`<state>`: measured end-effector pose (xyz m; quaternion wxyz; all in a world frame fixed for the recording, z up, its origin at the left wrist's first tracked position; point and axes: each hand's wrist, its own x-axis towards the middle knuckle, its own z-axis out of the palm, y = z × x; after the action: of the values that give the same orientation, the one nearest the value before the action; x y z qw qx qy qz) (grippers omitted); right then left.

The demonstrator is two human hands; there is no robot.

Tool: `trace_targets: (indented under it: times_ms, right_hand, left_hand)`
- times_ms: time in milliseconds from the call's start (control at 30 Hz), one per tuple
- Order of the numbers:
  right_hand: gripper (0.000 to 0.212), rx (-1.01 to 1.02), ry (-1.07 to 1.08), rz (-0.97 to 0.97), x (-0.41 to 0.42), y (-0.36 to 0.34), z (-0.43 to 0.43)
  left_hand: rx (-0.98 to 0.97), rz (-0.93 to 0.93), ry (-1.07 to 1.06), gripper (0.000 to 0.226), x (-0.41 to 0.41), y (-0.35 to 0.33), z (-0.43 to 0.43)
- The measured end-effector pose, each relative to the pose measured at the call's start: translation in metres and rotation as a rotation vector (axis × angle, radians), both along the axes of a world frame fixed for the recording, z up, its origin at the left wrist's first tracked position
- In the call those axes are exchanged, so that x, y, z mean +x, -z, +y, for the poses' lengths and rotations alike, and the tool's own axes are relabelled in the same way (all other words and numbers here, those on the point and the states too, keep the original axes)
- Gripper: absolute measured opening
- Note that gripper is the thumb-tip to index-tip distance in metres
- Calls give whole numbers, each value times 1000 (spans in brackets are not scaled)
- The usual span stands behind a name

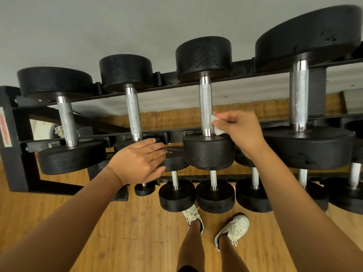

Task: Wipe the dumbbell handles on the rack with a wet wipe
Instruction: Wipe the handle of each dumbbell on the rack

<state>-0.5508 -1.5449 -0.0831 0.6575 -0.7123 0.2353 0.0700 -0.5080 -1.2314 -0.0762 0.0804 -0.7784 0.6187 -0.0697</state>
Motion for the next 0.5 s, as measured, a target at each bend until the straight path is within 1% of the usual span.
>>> trace_targets:
  times_ms: [167, 267, 333, 367, 433, 500]
  right_hand:
    - [17, -241, -219, 3, 11, -16, -11]
    - [18, -270, -288, 42, 9, -18, -13]
    - [16, -251, -209, 34, 10, -20, -11]
    - [15, -236, -108, -1, 14, -22, -9]
    - [18, -206, 114, -98, 27, -26, -2]
    - [18, -213, 231, -205, 43, -30, 9]
  left_hand:
    - [-2, 1, 0, 45, 1, 2, 1]
    - [-1, 2, -4, 45, 1, 2, 1]
    - [5, 3, -5, 45, 1, 3, 2]
    - [6, 3, -7, 44, 1, 3, 2]
    - [0, 2, -12, 44, 1, 3, 2]
    - [-8, 0, -9, 45, 1, 3, 2]
